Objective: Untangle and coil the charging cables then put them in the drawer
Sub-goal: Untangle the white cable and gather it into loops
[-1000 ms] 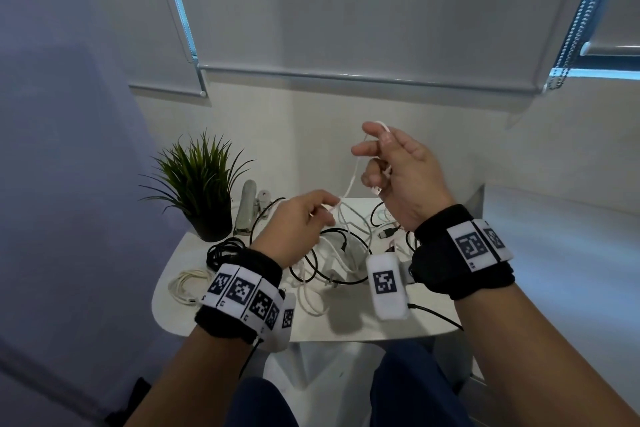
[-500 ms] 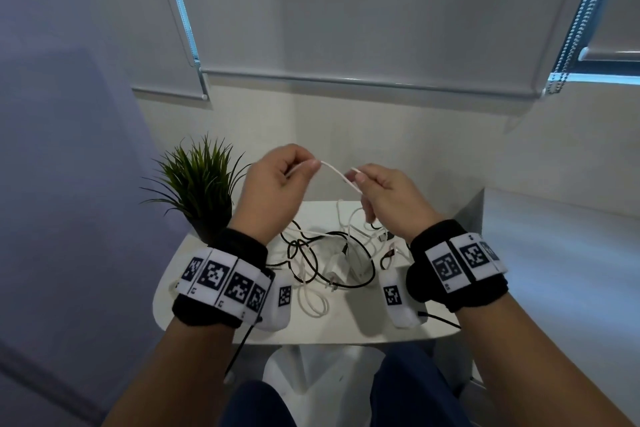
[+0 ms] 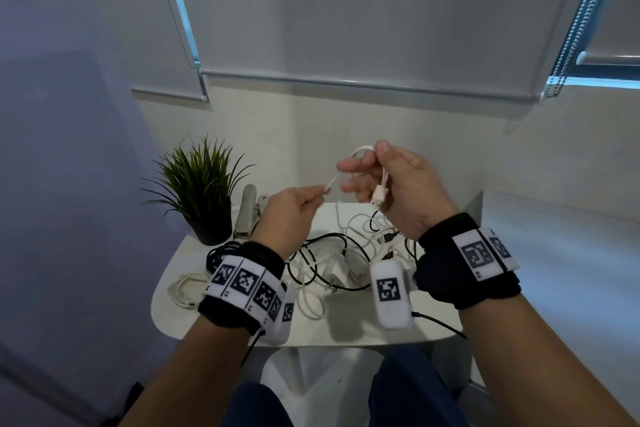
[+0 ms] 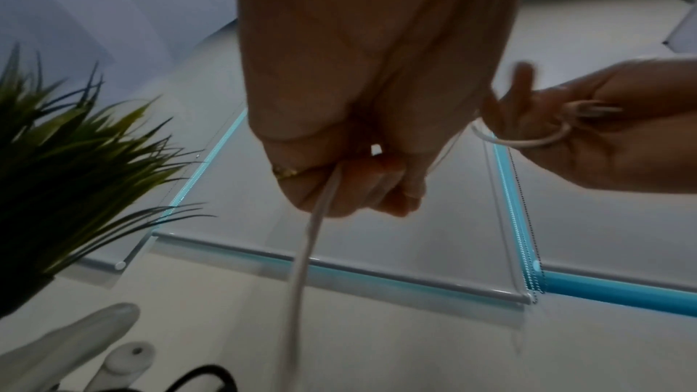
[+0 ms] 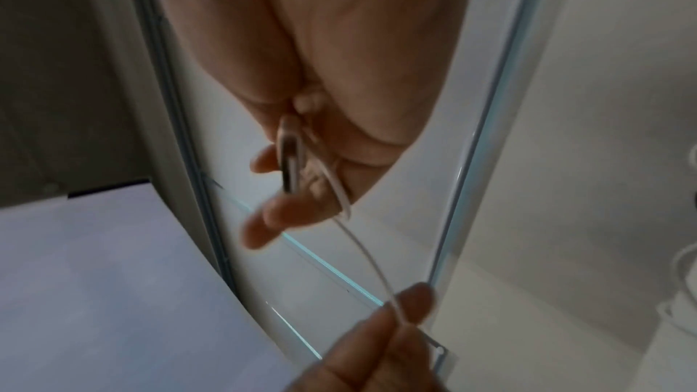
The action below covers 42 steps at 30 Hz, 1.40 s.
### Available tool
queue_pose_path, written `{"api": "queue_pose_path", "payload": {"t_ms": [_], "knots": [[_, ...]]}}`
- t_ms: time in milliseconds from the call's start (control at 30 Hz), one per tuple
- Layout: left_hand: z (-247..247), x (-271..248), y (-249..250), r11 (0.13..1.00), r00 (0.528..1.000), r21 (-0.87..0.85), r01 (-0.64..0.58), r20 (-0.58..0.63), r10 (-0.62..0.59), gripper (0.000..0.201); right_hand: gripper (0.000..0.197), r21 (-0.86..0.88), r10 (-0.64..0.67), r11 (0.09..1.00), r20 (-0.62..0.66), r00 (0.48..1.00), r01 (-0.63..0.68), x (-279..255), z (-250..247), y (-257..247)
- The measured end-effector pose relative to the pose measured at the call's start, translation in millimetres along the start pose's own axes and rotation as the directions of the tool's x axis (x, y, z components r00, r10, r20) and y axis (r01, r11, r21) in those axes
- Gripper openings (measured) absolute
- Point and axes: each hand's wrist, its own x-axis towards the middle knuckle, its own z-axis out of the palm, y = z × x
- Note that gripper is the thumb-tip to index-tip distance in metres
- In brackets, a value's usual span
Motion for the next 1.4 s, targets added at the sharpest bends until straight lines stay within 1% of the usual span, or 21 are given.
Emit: {"api": "queue_pose_path", "payload": {"t_ms": [67, 133, 167, 233, 300, 400, 433, 467, 500, 600, 700, 767, 833, 900, 967, 1033, 1100, 1167, 1233, 1300, 1400], "knots": [[5.0, -4.7, 1.4, 1.000, 0.987, 0.021, 0.001, 0.160, -0.004, 0.029, 0.030, 0.106, -0.026, 0.994, -0.014, 1.000, 0.027, 1.9, -0.8, 1.8], [8.3, -7.0, -0.2, 1.000, 0.957, 0.001, -0.008, 0.289, 0.008, 0.027, 0.032, 0.086, -0.070, 0.993, -0.067, 0.995, 0.075, 6.2, -4.1, 4.3], [8.1, -7.2, -1.5, 1.000, 0.946, 0.007, -0.015, 0.324, 0.012, 0.026, 0.033, 0.024, -0.100, 0.994, -0.088, 0.991, 0.102, 7.7, -5.4, 5.4], [5.7, -7.8, -1.1, 0.999, 0.934, 0.009, -0.033, 0.356, 0.027, 0.019, 0.029, -0.186, -0.158, 0.973, -0.111, 0.981, 0.136, 8.3, -7.8, 7.0], [1.2, -8.1, 3.6, 0.998, 0.937, -0.024, -0.061, 0.342, 0.066, 0.013, 0.023, -0.446, -0.189, 0.887, -0.112, 0.976, 0.121, 8.2, -8.9, 9.1], [-5.3, -7.1, 12.8, 0.991, 0.962, -0.057, -0.125, 0.238, 0.135, 0.017, 0.018, -0.760, -0.212, 0.642, -0.046, 0.976, 0.104, 7.6, -11.6, 13.4], [-7.1, -7.0, 15.6, 0.986, 0.968, -0.068, -0.155, 0.191, 0.166, 0.017, 0.019, -0.815, -0.199, 0.571, -0.024, 0.980, 0.096, 7.5, -12.6, 14.8], [-8.4, -6.7, 18.0, 0.977, 0.970, -0.100, -0.186, 0.139, 0.199, 0.018, 0.020, -0.842, -0.162, 0.534, -0.013, 0.987, 0.077, 6.1, -12.8, 14.6], [-9.2, -5.7, 19.8, 0.968, 0.971, -0.131, -0.213, 0.084, 0.225, 0.019, 0.022, -0.850, -0.110, 0.525, -0.014, 0.994, 0.046, 4.6, -12.3, 14.4], [-10.1, -0.4, 20.3, 0.955, 0.970, -0.172, -0.240, -0.086, 0.228, 0.018, 0.028, -0.809, 0.013, 0.586, -0.042, 0.999, -0.042, 0.7, -14.0, 16.1], [-12.4, 9.5, 12.0, 0.955, 0.960, -0.219, -0.200, -0.236, 0.147, 0.016, 0.040, -0.728, 0.073, 0.681, -0.035, 0.997, -0.076, -6.0, -13.6, 15.4], [-13.0, 15.0, 4.9, 0.959, 0.955, -0.241, -0.148, -0.288, 0.075, 0.016, 0.045, -0.704, 0.098, 0.707, 0.007, 0.995, -0.065, -10.0, -11.7, 13.3], [-10.4, 17.5, 0.7, 0.959, 0.961, -0.266, -0.099, -0.276, 0.023, 0.017, 0.045, -0.617, 0.096, 0.785, 0.032, 0.995, -0.056, -11.5, -8.6, 9.3], [-5.6, 16.4, -0.7, 0.966, 0.979, -0.251, -0.053, -0.206, 0.000, 0.020, 0.044, -0.450, 0.063, 0.892, 0.024, 0.998, -0.045, -9.7, -6.1, 4.7], [0.2, 11.8, -2.0, 0.979, 0.995, -0.203, -0.020, -0.104, -0.001, 0.025, 0.043, -0.329, 0.011, 0.944, -0.023, 1.000, -0.018, -7.2, -5.0, 0.0], [7.1, 6.4, -1.9, 0.991, 1.000, -0.136, -0.008, 0.003, 0.009, 0.028, 0.040, -0.273, -0.024, 0.962, -0.056, 0.998, 0.008, -6.1, -4.7, -4.5], [14.6, 2.8, -1.6, 0.989, 0.994, -0.148, 0.016, 0.108, 0.000, 0.034, 0.036, -0.186, -0.033, 0.982, -0.049, 0.998, 0.023, -6.0, -4.1, -8.1], [20.4, -1.6, 0.8, 0.987, 0.980, -0.156, 0.049, 0.200, -0.017, 0.034, 0.032, -0.097, -0.037, 0.995, -0.046, 0.998, 0.032, -5.8, -3.4, -8.7], [23.3, -9.1, 4.6, 0.991, 0.960, -0.130, 0.033, 0.279, 0.005, 0.031, 0.029, -0.038, -0.067, 0.997, -0.058, 0.996, 0.065, -3.0, -3.9, -6.0], [22.8, -16.6, 7.4, 0.994, 0.929, -0.112, -0.007, 0.367, 0.048, 0.026, 0.022, -0.038, -0.114, 0.993, -0.083, 0.990, 0.111, 1.1, -6.9, -2.8], [16.8, -24.7, 11.8, 0.991, 0.878, -0.132, -0.031, 0.470, 0.090, 0.018, 0.018, -0.253, -0.202, 0.951, -0.085, 0.976, 0.175, 5.4, -13.3, -0.2]]}}
